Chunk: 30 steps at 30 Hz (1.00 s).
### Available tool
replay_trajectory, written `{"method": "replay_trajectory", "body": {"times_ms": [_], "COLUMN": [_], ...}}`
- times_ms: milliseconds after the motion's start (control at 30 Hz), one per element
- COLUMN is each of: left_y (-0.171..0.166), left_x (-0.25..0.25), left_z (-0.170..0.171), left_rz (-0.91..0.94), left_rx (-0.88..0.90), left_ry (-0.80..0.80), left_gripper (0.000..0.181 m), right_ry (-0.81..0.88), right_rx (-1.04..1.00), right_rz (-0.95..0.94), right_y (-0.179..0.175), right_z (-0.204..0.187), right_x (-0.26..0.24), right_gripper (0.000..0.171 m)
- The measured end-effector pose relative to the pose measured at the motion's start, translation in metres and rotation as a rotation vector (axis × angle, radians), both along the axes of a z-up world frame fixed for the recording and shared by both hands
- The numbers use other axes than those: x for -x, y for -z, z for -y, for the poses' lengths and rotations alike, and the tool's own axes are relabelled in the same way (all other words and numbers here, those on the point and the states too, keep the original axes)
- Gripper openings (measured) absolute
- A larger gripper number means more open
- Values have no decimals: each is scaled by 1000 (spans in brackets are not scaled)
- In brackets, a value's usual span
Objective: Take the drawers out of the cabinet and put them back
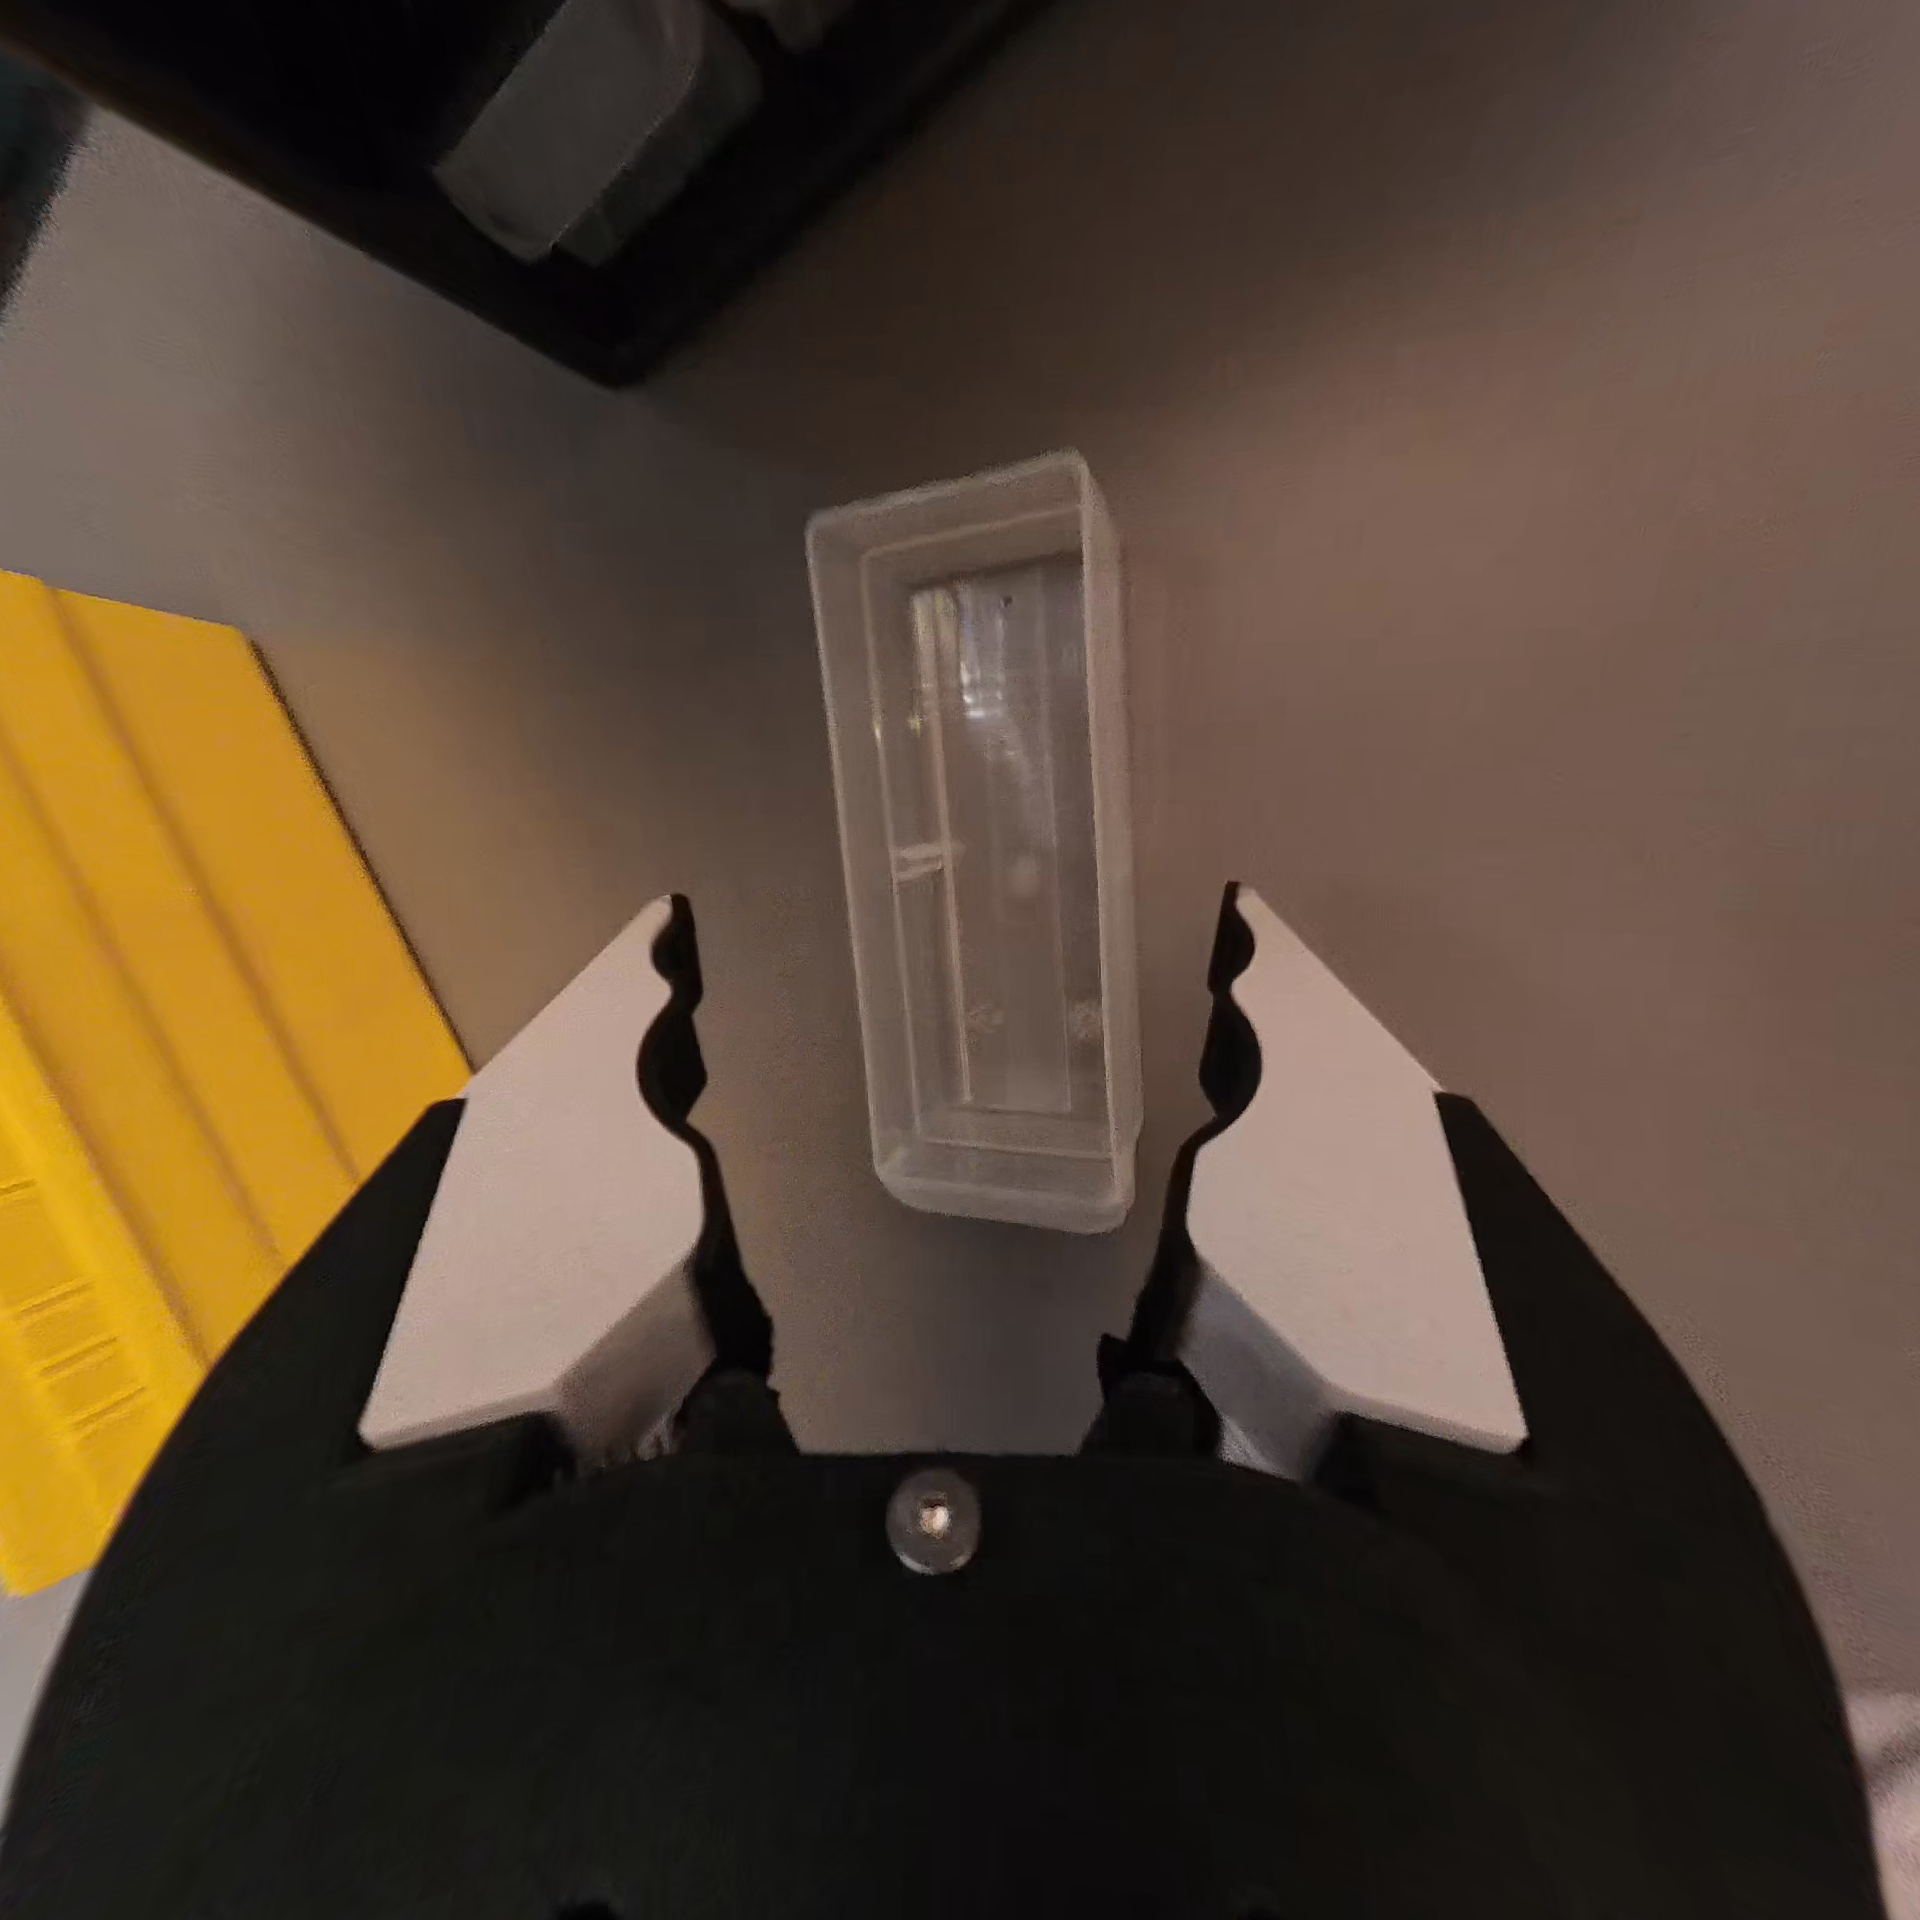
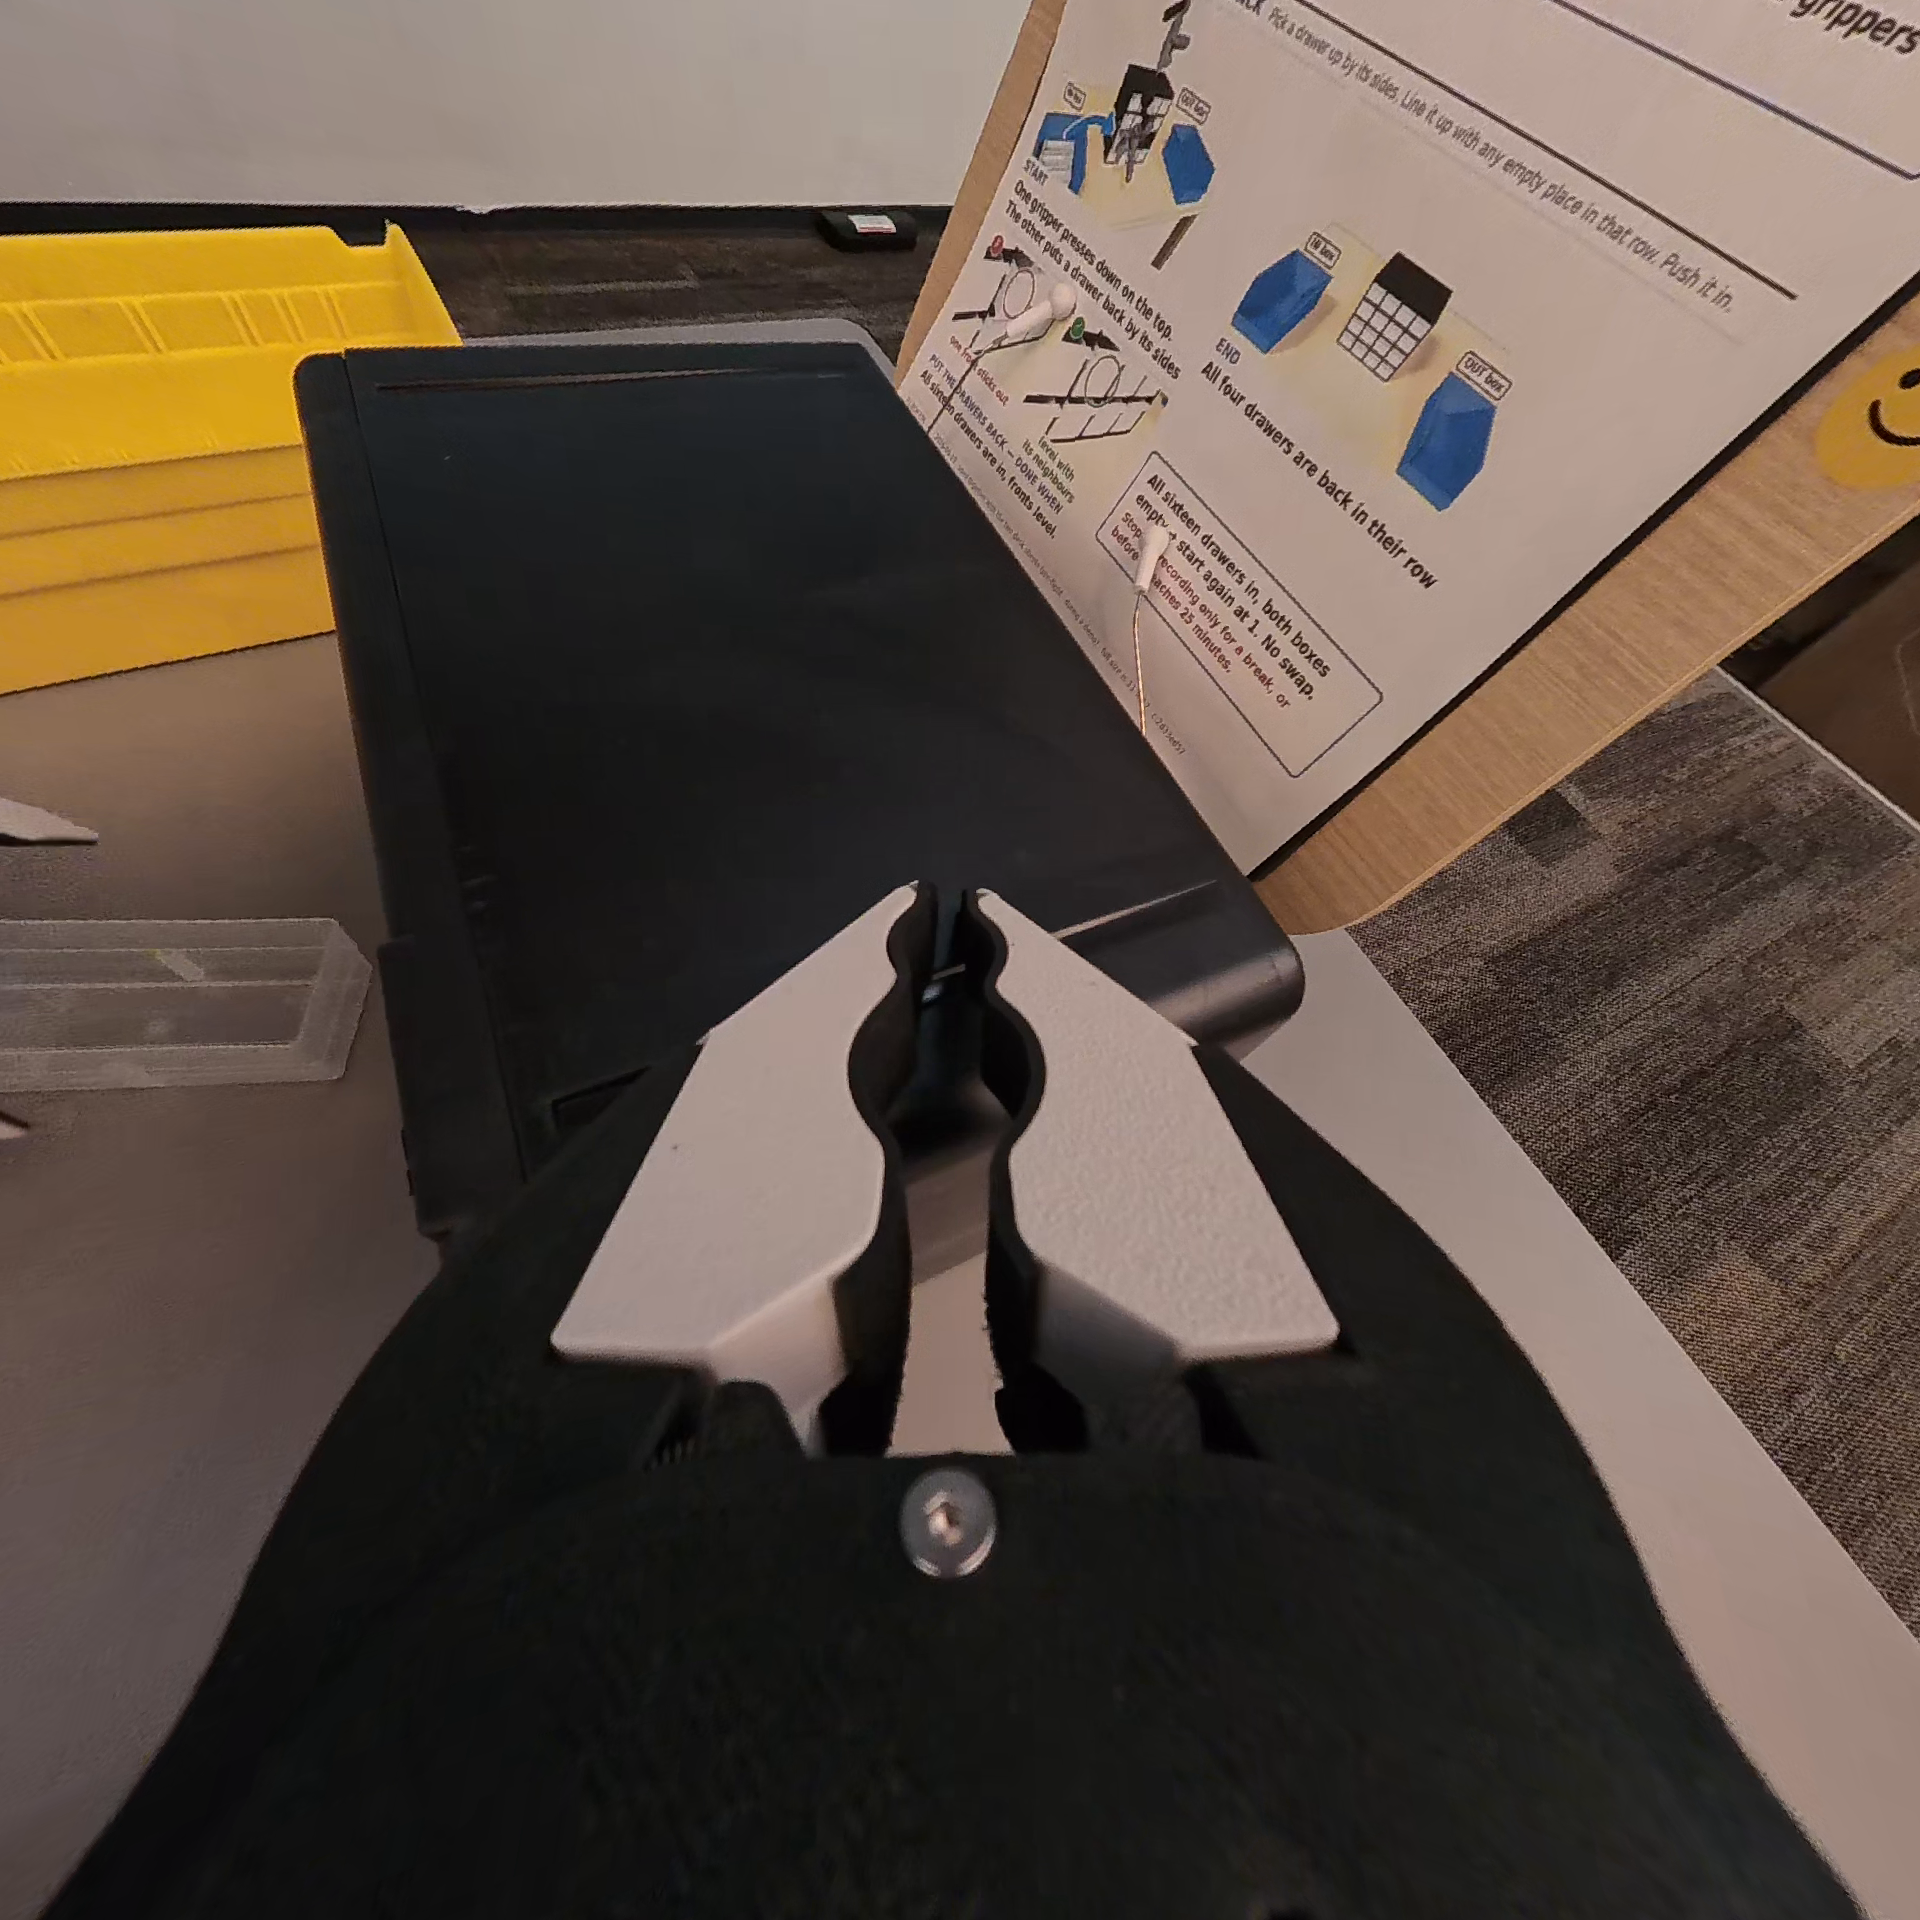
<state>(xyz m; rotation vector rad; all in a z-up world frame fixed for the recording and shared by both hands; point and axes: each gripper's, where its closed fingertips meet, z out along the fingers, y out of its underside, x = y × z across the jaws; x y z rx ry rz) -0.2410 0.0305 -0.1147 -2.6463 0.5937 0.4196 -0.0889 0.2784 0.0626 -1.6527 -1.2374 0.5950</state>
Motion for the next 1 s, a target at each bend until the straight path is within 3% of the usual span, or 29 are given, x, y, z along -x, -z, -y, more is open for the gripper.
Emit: {"method": "replay_trajectory", "body": {"times_ms": [100, 233, 400, 667, 1000], "left_y": [15, 32, 26, -6, 36], "left_x": [7, 7, 17, 7, 11], "left_z": [5, 18, 19, -8, 5], "left_rz": [120, 253, 246, 285, 221], "left_rx": [58, 173, 217, 147, 211], "left_ry": [-22, -68, -163, -219, -228], "left_gripper": [100, 64, 60, 57, 62], "right_ry": [1, 6, 0, -9, -18], "right_rx": [0, -7, -1, 5, 17], "right_rz": [0, 6, 1, -9, -22], "right_y": [0, 0, 0, 0, 0], "right_z": [0, 0, 0, 0, 0], "right_x": [0, 0, 0, 0, 0], "right_gripper": [3, 3, 3, 3, 4]}}
